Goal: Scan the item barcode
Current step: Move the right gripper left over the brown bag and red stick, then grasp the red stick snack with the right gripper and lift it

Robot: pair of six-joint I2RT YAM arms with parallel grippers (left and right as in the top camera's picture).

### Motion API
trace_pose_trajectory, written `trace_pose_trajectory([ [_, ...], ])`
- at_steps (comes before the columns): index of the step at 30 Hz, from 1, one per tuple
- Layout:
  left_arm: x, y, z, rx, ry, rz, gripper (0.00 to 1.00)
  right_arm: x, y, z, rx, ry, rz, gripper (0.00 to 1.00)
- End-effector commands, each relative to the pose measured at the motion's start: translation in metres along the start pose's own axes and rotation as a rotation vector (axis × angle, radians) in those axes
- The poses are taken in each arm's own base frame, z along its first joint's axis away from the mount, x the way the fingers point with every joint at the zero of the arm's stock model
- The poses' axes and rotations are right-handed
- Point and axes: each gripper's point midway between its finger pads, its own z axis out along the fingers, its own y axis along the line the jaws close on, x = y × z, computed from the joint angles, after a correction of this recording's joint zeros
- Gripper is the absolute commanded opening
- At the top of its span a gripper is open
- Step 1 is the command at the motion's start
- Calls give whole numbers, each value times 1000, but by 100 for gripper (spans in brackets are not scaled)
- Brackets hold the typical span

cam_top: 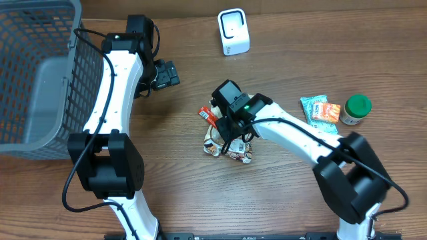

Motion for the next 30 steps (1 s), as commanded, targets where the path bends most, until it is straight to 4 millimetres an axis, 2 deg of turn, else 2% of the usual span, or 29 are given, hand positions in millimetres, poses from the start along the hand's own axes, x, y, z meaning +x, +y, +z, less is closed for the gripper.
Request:
trace_pose_trajectory([
  [1, -6, 2, -4, -7, -19, 10, 100, 7, -4, 12, 12, 30, -3, 47],
  [5, -6, 2, -4, -7, -19, 10, 100, 12, -4, 17, 5, 52, -2, 46],
  [8, -6, 2, -4, -7, -19, 10, 100, 12, -4, 18, 5, 53, -2, 35],
  [14, -6, 2, -4, -7, -19, 10, 100, 8, -3, 15, 4, 45, -2, 4],
  [15, -6, 2, -4, -7, -19, 10, 100, 6, -2, 12, 3, 40, -3, 4],
  [18, -6, 2, -4, -7, -19, 10, 100, -5, 2, -8, -3, 15, -5, 4],
  [23, -6, 2, -4, -7, -19, 10, 100, -21, 8, -56, -19, -70, -14, 4],
  [30, -6, 2, -4, -7, -19, 10, 100, -9, 20, -126, -69, -131, -195, 4],
])
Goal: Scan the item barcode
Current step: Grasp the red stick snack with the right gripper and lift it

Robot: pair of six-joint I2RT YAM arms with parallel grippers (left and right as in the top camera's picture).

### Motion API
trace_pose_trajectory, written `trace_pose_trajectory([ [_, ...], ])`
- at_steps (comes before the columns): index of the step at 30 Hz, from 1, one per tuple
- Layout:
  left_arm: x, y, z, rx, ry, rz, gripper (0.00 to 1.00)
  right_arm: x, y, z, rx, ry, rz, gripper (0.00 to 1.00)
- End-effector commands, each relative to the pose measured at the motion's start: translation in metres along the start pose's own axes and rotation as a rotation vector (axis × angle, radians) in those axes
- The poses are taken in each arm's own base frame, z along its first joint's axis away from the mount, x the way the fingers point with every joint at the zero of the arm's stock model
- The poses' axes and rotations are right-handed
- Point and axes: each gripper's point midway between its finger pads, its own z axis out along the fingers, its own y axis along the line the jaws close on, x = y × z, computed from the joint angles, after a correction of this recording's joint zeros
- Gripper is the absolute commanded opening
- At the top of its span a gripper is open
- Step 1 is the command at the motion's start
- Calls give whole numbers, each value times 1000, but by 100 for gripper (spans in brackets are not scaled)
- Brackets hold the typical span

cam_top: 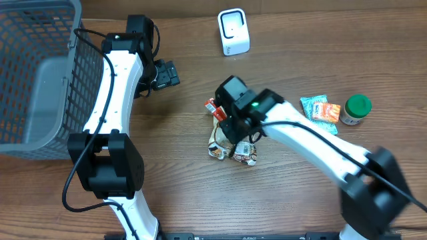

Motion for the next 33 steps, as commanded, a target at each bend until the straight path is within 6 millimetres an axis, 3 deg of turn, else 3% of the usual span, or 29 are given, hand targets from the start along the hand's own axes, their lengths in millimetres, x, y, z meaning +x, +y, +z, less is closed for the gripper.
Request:
trace_pose_trajectory([
  [1, -5, 2, -4, -7, -19, 10, 100, -16, 13, -58, -41, -131, -138, 4],
  [8, -5, 2, -4, -7, -19, 10, 100, -12, 23, -134, -40, -302, -313, 4],
  [15, -5, 2, -4, -7, -19, 10, 100, -3, 30, -183, -46, -422, -380, 4],
  [20, -5, 2, -4, -7, -19, 10, 100, 1, 30, -188, -45, -426, -380, 4],
  [27, -5, 2, -4, -7, -19, 10, 100, 4, 26, -169, -38, -378, -373, 4],
  [33, -5, 2, -4, -7, -19, 10, 100, -1, 4, -163, 89, -372, -348, 4],
])
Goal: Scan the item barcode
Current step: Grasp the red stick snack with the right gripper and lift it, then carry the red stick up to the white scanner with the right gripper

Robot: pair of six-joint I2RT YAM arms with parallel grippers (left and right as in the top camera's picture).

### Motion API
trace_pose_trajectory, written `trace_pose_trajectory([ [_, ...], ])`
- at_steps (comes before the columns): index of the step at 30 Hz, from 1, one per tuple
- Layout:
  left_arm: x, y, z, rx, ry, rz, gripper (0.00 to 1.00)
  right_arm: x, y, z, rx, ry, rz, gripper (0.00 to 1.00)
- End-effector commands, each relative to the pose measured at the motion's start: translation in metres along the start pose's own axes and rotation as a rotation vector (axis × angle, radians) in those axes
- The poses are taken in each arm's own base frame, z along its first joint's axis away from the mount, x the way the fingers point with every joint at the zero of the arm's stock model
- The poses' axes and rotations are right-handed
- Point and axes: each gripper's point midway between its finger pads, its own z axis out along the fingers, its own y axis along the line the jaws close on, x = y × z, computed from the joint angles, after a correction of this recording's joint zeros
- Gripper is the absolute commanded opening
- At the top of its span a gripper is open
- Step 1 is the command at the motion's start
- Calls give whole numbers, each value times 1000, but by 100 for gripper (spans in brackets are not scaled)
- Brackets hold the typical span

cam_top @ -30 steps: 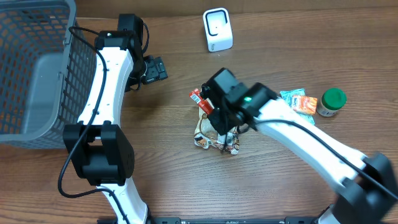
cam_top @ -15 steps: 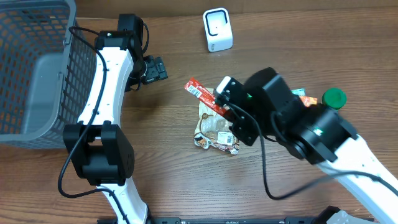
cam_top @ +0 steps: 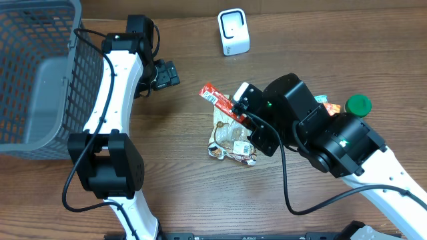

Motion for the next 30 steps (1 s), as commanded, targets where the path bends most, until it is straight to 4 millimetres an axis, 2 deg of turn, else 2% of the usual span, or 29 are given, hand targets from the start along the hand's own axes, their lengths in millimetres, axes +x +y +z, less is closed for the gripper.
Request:
trace_pose_trajectory([
  [1, -6, 2, -4, -7, -19, 10, 100, 4, -21, 4, 118, 22, -3, 4],
  [4, -6, 2, -4, -7, -19, 10, 100, -5, -42, 3, 232, -2, -3, 4],
  [8, -6, 2, -4, -7, -19, 10, 100, -22, -49, 0, 270, -68, -11, 4],
  [12, -6, 2, -4, -7, -19, 10, 100, -38, -64, 0, 351, -99, -163, 4],
  [17, -6, 2, -4, -7, -19, 10, 100, -66, -106, -4, 607, -123, -273, 4],
  [21, -6, 2, -4, -7, -19, 10, 100, -83, -137, -4, 816, -78, -394, 4],
  [26, -6, 2, -4, -7, -19, 10, 100, -99, -161, 11, 981, -7, -515, 4],
  [30, -6, 2, -4, -7, -19, 10, 100, -105, -178, 26, 1084, -5, -473, 4],
])
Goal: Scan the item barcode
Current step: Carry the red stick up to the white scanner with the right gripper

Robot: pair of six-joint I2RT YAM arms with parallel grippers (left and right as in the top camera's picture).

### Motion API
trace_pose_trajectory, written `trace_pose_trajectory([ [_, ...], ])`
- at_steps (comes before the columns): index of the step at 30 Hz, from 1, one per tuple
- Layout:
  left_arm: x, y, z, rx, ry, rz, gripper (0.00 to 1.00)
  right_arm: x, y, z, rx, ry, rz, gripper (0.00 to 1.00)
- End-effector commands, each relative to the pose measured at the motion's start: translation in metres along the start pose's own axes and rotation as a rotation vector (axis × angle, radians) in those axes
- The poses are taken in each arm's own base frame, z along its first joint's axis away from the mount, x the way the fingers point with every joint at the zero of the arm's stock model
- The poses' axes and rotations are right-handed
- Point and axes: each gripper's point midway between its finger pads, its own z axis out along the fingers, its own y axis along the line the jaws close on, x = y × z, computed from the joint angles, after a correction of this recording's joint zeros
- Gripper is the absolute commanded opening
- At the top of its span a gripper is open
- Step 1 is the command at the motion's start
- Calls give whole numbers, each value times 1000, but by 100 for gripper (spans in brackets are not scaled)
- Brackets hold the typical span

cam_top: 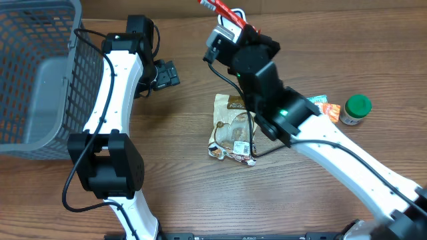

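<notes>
My right gripper is raised high near the top edge of the overhead view and is shut on a thin red packet, which sticks out to the upper left. The arm covers the spot at the back of the table, and no scanner shows. A beige snack bag lies flat on the wooden table below the arm. My left gripper hangs to the left, away from the packet, with nothing seen in it; its jaws are too dark to read.
A grey wire basket stands at the far left. A green-lidded jar and an orange packet lie at the right, partly behind my right arm.
My right gripper, holding the red packet, has gone from just above the snack bag to the back of the table, high toward the camera, covering the white scanner. The left arm is unchanged.
My right gripper was down at the red packet lying on the snack bag. Then it was tilted there with the packet in its fingers. Later it held the packet raised clear of the bag, and now holds it over the scanner's place at the back.
</notes>
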Motion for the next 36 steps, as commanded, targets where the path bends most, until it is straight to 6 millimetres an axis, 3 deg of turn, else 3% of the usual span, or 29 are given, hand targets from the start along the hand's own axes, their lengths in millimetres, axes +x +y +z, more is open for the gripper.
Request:
trace_pose_trajectory([
  [1, -6, 2, -4, -6, -19, 10, 100, 22, 1, 20, 97, 123, -77, 4],
  [7, -6, 2, -4, -6, -19, 10, 100, 57, 39, 70, 123, 229, -146, 4],
  [10, -6, 2, -4, -6, -19, 10, 100, 73, 49, 92, 162, 259, -163, 4],
  [15, -6, 2, -4, -6, -19, 10, 100, 87, 60, 122, 237, 244, -170, 4],
  [17, -6, 2, -4, -6, -19, 10, 100, 92, 76, 133, 228, 225, -186, 4],
  [24, -6, 2, -4, -6, -19, 10, 100, 108, 132, 155, 156, 198, -257, 4],
  [33, -6, 2, -4, -6, -19, 10, 100, 133, 172, 173, 169, 199, -451, 4],
  [36, -6, 2, -4, -6, -19, 10, 100, 143, 175, 178, 168, 220, -454, 4],
])
